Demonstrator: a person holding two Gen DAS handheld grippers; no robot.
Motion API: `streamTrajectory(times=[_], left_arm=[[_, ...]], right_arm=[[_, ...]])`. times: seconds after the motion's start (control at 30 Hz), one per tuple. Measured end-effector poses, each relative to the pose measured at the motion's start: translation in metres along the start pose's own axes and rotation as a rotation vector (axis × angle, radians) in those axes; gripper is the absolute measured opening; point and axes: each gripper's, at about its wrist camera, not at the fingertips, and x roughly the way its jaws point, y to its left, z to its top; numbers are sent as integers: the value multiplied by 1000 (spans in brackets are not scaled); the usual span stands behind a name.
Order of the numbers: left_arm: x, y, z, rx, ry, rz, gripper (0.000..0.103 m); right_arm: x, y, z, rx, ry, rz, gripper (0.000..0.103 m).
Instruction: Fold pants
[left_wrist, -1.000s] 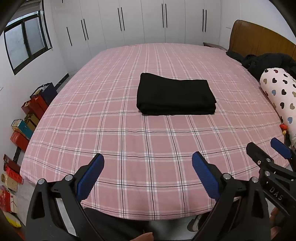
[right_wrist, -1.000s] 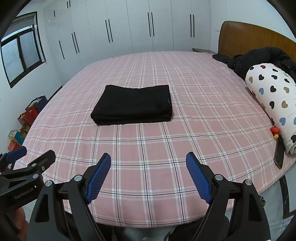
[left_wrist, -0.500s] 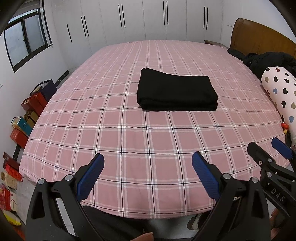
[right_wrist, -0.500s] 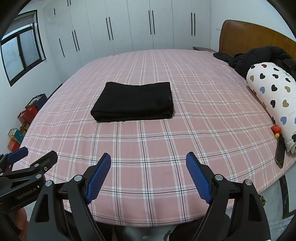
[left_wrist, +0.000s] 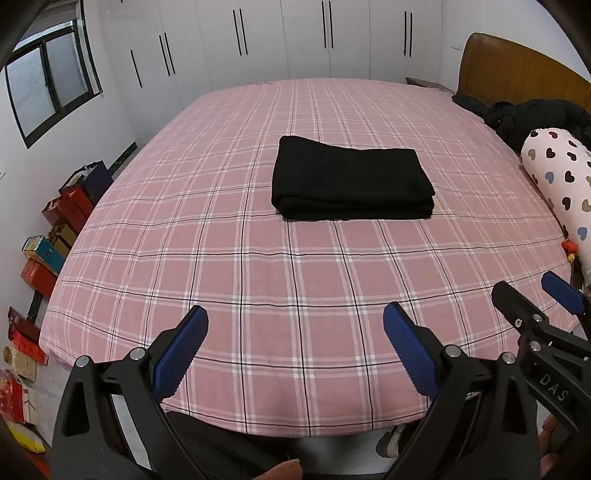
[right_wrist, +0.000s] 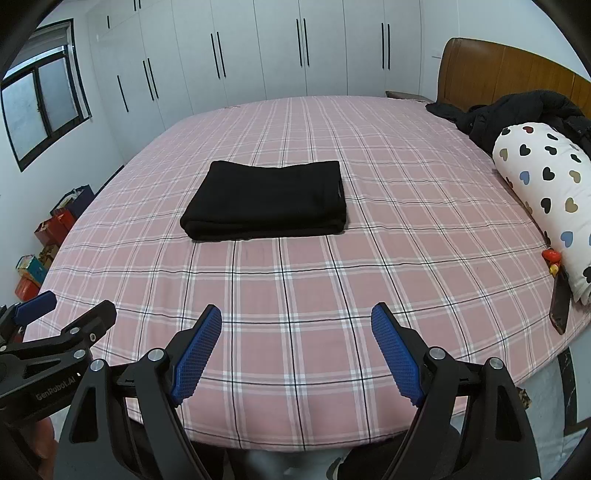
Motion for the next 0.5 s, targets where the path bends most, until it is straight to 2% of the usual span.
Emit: streamTrajectory(times=[0.5], left_arm=[[3,0,0,-3,14,-18,93]], right_arm=[[1,-1,0,-2,7,2,81]])
